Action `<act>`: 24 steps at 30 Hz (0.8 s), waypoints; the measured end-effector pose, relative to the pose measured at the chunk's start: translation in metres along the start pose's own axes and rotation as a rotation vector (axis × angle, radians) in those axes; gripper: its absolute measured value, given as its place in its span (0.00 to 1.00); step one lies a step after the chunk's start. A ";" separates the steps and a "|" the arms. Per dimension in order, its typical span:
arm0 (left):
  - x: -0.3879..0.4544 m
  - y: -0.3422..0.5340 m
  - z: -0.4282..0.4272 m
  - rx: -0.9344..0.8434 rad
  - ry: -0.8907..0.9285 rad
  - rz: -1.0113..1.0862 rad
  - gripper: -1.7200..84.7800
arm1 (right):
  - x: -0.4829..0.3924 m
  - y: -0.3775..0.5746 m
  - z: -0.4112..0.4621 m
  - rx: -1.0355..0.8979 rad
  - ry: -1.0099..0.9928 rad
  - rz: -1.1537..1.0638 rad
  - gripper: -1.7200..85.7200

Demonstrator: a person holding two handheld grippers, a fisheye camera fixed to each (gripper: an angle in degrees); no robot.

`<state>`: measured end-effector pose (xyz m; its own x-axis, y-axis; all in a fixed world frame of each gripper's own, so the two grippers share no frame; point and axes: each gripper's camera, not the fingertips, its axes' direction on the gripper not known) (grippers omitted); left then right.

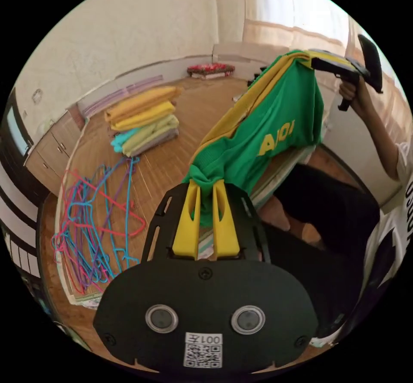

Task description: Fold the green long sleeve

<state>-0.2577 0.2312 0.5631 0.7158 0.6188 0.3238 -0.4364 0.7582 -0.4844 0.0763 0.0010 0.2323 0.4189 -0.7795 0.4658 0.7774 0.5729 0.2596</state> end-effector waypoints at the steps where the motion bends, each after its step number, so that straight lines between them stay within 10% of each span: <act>1: 0.004 -0.010 -0.026 0.070 -0.040 0.006 0.07 | -0.003 -0.001 -0.027 0.047 0.083 -0.010 0.02; 24: 0.167 -0.128 -0.441 0.612 -0.686 0.242 0.07 | -0.016 -0.021 -0.404 0.615 0.553 0.006 0.02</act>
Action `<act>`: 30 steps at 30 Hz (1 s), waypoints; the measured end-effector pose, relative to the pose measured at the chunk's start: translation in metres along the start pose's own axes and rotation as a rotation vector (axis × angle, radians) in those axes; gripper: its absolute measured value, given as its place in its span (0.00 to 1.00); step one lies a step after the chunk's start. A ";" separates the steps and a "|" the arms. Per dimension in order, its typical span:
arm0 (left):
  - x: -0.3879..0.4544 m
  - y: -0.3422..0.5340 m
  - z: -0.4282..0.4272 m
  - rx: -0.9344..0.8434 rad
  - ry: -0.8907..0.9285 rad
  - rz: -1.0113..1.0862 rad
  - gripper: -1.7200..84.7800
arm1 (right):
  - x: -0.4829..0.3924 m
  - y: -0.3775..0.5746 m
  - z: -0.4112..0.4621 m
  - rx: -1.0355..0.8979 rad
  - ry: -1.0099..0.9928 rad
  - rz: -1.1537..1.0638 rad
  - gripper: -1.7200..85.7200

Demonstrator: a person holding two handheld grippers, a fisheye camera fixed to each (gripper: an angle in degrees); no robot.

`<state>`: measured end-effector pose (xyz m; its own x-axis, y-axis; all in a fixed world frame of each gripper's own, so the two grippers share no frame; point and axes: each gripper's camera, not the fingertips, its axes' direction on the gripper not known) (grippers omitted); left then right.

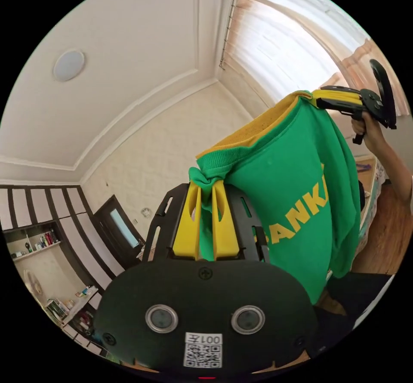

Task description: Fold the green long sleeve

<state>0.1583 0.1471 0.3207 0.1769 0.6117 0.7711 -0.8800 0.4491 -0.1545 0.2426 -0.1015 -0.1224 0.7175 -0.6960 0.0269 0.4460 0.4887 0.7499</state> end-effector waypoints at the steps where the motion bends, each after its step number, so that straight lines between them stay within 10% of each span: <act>1: -0.009 -0.007 -0.010 0.012 0.000 -0.020 0.06 | 0.001 -0.009 -0.010 0.018 -0.004 -0.013 0.02; 8: -0.042 -0.019 0.014 -0.058 0.175 -0.097 0.07 | 0.003 -0.023 0.001 -0.101 -0.054 -0.080 0.02; 30: 0.137 0.136 0.478 -0.830 0.394 -0.358 0.08 | -0.091 0.308 0.354 -0.780 -0.222 0.110 0.03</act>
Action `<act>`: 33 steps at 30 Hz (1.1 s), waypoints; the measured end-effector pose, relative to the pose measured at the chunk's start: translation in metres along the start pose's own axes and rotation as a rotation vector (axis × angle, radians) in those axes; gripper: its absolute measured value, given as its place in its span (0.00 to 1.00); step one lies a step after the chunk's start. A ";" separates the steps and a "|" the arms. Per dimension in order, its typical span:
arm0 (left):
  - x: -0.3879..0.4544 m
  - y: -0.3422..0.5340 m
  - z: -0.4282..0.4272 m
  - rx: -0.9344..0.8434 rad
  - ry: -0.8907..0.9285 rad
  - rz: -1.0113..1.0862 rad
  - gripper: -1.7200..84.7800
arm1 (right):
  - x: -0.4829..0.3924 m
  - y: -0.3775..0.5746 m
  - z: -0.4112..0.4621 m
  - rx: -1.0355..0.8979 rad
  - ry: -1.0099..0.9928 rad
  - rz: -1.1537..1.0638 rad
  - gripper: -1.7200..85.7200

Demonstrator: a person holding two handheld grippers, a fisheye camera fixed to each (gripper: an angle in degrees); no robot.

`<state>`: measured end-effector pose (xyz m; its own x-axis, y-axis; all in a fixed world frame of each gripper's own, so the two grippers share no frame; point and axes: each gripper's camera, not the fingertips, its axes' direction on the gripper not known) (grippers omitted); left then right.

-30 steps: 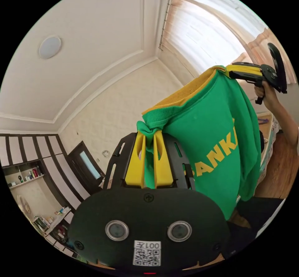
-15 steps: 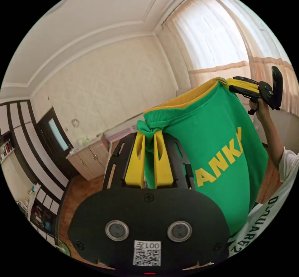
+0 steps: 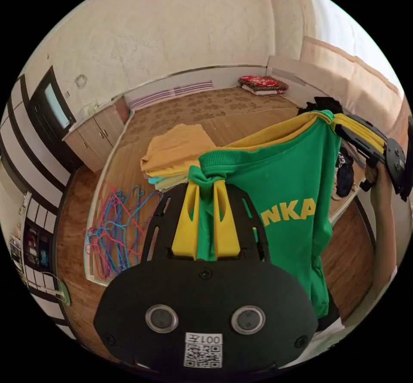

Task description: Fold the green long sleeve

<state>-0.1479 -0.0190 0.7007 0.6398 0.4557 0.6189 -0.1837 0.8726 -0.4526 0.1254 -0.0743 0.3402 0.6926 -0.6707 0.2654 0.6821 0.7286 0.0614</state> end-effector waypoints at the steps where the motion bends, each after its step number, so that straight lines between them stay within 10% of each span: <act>1: -0.004 -0.014 0.018 -0.001 0.006 -0.017 0.08 | 0.007 -0.006 0.028 -0.026 -0.021 0.037 0.03; 15: 0.039 -0.117 0.230 -0.288 -0.136 0.040 0.09 | -0.001 0.001 0.314 -0.454 -0.101 0.150 0.08; 33: -0.014 -0.043 0.165 -0.409 -0.037 0.145 0.13 | 0.053 0.126 0.257 -0.688 -0.301 0.188 0.16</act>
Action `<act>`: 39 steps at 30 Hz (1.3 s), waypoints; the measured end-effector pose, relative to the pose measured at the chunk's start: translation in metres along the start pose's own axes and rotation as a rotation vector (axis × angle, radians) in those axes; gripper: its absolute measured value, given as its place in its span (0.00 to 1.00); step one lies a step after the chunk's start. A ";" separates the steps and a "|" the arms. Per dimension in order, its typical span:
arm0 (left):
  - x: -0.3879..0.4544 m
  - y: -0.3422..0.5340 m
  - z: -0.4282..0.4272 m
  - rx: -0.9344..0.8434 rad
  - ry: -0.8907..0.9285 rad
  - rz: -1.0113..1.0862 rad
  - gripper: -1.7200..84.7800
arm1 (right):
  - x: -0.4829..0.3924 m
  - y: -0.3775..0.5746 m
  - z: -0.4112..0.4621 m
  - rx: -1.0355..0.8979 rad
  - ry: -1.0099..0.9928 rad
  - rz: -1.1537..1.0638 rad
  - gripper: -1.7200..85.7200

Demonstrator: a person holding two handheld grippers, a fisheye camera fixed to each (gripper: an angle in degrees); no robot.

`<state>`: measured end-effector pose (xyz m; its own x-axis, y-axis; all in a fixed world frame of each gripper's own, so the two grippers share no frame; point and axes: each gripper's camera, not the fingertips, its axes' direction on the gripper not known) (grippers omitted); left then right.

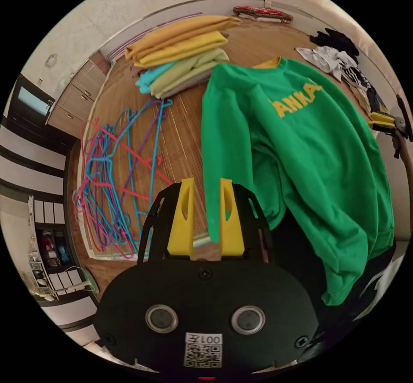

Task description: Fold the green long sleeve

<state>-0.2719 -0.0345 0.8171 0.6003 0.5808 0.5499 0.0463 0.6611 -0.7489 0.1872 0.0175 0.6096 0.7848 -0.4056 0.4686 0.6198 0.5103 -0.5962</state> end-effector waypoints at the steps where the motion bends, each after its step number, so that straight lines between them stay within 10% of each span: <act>1: 0.007 0.003 0.007 -0.021 0.001 -0.002 0.13 | -0.006 0.007 0.010 -0.017 -0.032 0.008 0.15; 29: -0.028 -0.074 -0.024 -0.026 -0.420 -0.049 0.01 | 0.030 -0.076 -0.047 0.098 0.518 0.103 0.03; 39: -0.038 -0.015 0.027 -0.147 -0.314 -0.225 0.09 | 0.024 -0.065 -0.010 -0.037 0.275 0.060 0.11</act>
<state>-0.3169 -0.0542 0.8172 0.2906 0.5616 0.7747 0.2759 0.7261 -0.6299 0.1654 -0.0330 0.6531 0.7870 -0.5684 0.2399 0.5675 0.5142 -0.6431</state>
